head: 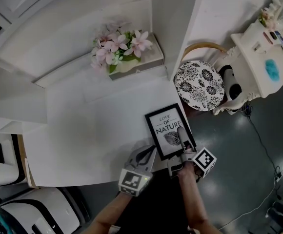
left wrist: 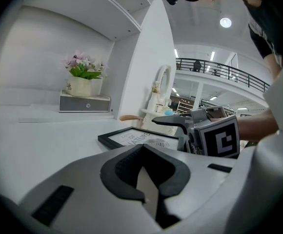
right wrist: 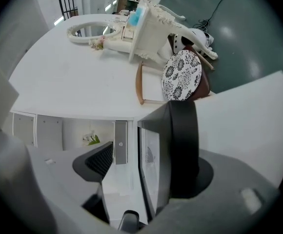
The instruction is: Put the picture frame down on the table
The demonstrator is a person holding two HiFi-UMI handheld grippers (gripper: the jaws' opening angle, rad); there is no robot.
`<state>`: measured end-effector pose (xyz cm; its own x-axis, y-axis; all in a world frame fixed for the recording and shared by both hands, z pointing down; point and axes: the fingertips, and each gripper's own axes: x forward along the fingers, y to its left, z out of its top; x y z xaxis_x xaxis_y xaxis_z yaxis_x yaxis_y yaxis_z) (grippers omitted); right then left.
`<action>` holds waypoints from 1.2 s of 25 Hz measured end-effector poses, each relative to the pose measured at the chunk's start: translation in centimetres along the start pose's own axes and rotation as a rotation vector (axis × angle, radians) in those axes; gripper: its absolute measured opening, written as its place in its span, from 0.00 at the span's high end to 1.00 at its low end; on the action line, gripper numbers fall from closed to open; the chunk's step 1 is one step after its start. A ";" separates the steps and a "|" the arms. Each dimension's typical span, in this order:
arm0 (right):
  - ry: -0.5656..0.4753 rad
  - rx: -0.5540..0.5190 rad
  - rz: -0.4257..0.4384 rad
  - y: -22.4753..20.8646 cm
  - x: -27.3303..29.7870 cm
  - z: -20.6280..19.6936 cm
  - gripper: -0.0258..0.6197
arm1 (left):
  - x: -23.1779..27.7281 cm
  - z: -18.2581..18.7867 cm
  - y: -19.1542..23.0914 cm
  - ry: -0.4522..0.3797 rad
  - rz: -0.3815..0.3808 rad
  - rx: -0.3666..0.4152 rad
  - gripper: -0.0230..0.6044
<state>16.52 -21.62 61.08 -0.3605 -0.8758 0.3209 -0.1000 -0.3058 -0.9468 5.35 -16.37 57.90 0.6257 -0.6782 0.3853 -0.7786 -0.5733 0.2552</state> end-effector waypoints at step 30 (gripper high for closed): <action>-0.020 0.018 -0.152 -0.1 -0.3 0.2 0.30 | -1.3 0.6 -0.2 -0.026 0.004 -0.011 0.94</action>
<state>16.79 -21.41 61.05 -0.3242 -0.8260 0.4610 -0.1357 -0.4417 -0.8868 4.70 -15.70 56.84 0.6237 -0.6923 0.3629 -0.7813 -0.5659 0.2631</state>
